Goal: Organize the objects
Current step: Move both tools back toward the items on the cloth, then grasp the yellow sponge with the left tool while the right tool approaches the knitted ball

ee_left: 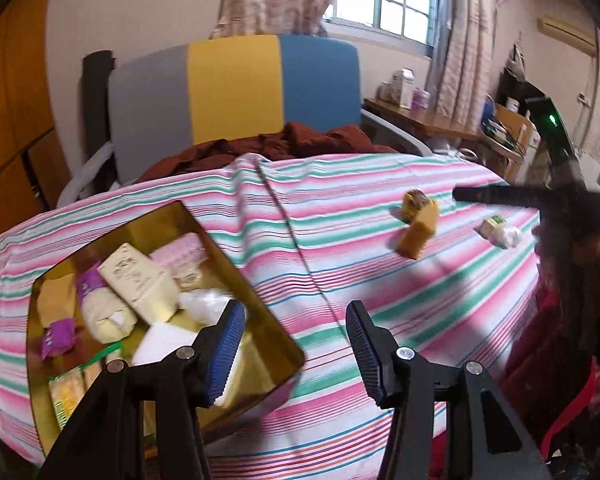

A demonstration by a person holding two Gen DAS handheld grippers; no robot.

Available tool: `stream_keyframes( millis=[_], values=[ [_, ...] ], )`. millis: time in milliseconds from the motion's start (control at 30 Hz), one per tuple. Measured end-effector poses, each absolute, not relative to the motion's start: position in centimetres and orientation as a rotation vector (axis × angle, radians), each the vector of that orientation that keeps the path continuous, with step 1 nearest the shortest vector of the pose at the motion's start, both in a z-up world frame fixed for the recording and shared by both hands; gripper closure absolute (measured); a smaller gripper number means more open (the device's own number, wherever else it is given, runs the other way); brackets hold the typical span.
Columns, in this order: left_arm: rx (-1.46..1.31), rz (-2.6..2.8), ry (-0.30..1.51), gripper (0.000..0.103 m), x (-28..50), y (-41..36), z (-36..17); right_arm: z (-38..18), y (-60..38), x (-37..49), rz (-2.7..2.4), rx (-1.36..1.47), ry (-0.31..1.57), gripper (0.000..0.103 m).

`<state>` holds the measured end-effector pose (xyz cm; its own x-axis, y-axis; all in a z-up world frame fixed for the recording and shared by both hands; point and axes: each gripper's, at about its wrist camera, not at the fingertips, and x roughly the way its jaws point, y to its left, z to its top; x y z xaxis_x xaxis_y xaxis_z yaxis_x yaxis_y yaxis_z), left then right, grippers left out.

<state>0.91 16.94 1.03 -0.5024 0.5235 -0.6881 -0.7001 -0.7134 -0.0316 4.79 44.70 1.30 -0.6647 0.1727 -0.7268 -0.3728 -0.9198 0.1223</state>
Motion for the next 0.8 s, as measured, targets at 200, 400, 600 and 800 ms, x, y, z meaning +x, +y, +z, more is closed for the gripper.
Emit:
stream_keyframes(
  millis=[200, 400, 600, 800],
  values=[
    [-0.910, 2.163, 0.368, 0.049, 1.3, 19.7, 0.7, 1.1, 52.7, 6.7, 2.389, -0.960, 0.535, 0.000],
    [-0.904, 2.102, 0.397, 0.050, 1.2, 23.1, 0.5, -2.0, 60.2, 10.6, 2.135, -0.829, 0.961, 0.000],
    [-0.897, 2.001, 0.452, 0.048, 1.0, 28.4, -0.2, -2.5, 61.2, 11.4, 2.110, -0.805, 1.054, 0.000],
    [-0.901, 1.901, 0.498, 0.048, 0.6, 33.6, -1.5, -2.4, 60.3, 10.6, 2.166, -0.840, 1.048, 0.000]
  ],
)
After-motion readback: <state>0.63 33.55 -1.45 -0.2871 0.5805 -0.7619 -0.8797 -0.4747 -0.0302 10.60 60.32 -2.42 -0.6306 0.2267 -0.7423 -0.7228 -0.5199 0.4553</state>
